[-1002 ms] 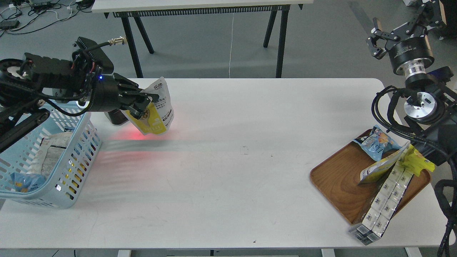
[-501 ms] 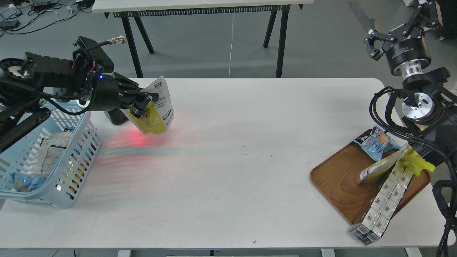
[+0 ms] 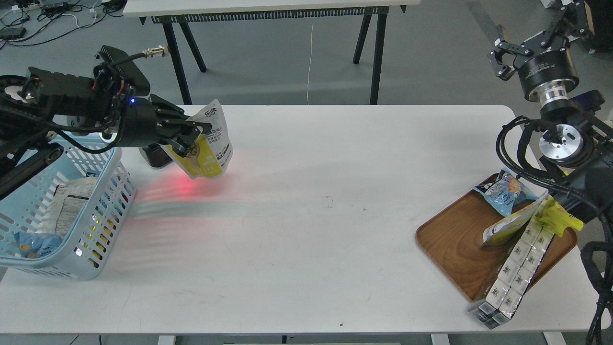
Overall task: Scan snack and place in basket
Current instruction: 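Lift the packet with the left gripper and hold it before the scanner, then move the packet over the blue basket and release it inside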
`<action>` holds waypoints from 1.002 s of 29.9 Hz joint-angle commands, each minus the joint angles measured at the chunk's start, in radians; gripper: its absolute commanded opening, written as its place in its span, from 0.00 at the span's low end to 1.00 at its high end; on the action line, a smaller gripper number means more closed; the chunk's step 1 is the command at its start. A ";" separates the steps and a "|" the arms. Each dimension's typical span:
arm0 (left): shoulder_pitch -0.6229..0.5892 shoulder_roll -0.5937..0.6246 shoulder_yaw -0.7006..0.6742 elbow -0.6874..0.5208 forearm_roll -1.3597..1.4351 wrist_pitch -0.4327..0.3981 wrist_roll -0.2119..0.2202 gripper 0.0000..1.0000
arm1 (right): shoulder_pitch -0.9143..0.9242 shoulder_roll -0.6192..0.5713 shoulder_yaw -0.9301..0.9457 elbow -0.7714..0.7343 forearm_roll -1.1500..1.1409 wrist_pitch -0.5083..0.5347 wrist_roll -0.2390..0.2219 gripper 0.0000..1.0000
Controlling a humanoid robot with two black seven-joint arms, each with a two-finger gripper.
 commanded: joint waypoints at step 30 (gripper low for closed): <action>-0.012 0.373 -0.105 -0.118 -0.026 0.000 0.000 0.00 | -0.004 0.002 0.000 0.000 0.000 0.000 0.000 0.99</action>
